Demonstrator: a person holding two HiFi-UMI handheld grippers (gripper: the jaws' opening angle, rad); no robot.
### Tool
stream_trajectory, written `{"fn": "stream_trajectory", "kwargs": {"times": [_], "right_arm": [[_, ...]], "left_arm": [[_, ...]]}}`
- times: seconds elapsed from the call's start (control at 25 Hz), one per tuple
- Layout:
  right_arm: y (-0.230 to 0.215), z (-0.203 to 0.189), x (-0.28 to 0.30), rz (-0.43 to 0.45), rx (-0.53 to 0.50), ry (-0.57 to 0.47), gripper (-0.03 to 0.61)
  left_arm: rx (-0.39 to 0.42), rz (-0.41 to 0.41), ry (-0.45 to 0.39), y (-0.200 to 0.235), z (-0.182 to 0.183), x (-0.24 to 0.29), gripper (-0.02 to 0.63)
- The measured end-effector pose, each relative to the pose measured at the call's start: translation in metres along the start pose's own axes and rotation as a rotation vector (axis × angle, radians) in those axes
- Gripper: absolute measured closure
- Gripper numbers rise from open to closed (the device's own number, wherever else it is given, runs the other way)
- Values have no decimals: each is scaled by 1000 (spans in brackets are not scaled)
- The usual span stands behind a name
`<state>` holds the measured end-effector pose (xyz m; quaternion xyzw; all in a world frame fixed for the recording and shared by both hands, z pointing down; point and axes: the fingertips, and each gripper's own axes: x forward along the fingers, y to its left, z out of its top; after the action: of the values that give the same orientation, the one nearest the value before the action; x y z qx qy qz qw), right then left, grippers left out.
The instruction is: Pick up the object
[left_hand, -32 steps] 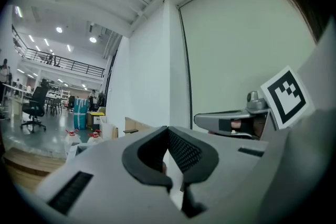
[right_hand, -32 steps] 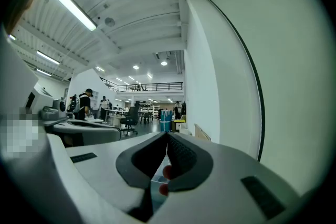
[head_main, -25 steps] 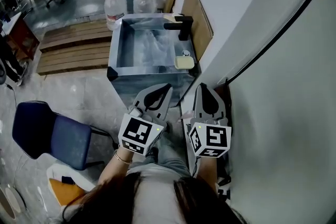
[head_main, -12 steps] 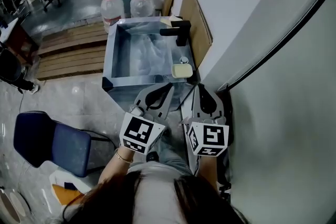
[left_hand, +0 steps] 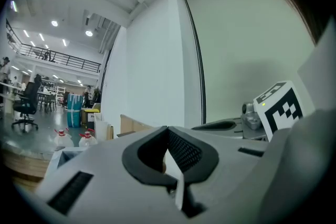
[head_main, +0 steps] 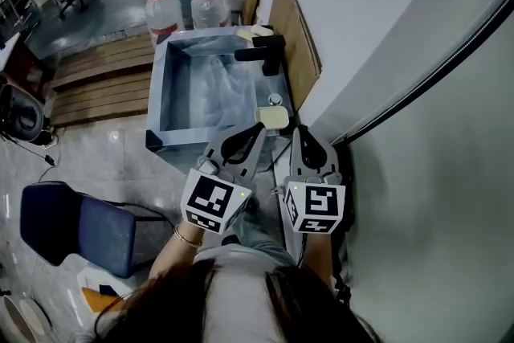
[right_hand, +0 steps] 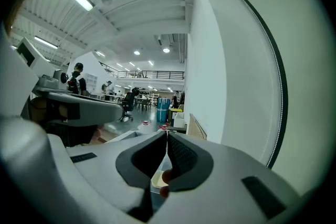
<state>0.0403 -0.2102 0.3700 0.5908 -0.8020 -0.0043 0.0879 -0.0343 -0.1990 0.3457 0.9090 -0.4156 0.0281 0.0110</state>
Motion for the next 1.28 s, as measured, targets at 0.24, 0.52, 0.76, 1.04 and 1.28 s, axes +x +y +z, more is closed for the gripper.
{"fn": "stream_trajectory", "kwargs": {"times": [0.24,0.52,0.76,1.04,1.28], "right_arm": [[-11,-18,28,32,-6,52,552],[-20,-44,57,72,-18,124,551],[-28,-69,81,97,-19,179,549],[-33,-99,101,118,-26,258,549],[-37,-130,117,138,-23,324,549]], "left_arm": [[-8,1,11,10,-6,25,606],[-22,14,35,19,-16,49,606],[-25,19,55,26,-25,67,606],[-22,14,82,31,-32,84,606],[-22,14,101,37,-42,99,606]]}}
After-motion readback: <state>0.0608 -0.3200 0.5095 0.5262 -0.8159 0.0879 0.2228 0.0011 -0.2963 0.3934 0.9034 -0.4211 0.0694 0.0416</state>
